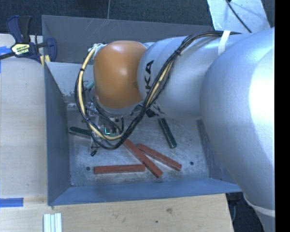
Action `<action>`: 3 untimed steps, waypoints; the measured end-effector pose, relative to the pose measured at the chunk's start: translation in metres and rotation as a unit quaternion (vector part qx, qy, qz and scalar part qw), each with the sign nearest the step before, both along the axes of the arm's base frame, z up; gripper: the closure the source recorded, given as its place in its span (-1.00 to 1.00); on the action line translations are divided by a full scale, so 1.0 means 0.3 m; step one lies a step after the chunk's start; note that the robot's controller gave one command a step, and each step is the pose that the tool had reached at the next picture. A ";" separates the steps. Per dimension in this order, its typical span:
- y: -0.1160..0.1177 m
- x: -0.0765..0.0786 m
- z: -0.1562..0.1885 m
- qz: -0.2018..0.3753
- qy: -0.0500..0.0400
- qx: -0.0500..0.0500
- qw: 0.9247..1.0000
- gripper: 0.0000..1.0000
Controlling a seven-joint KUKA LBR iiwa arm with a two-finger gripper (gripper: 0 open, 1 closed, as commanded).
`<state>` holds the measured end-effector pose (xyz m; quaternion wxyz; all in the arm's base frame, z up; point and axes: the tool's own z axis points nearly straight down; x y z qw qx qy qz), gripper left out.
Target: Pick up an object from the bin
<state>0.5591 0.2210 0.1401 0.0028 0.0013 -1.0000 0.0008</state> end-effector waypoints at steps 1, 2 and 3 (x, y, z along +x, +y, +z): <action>-0.025 0.048 -0.240 0.162 -0.001 0.001 0.987 -1.00; -0.242 0.004 -0.233 0.368 -0.002 0.001 0.930 -1.00; 0.042 0.056 -0.130 0.373 -0.007 0.004 0.928 -1.00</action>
Offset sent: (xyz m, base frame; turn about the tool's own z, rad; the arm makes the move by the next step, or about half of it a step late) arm 0.0147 -0.0064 -0.0701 -0.3270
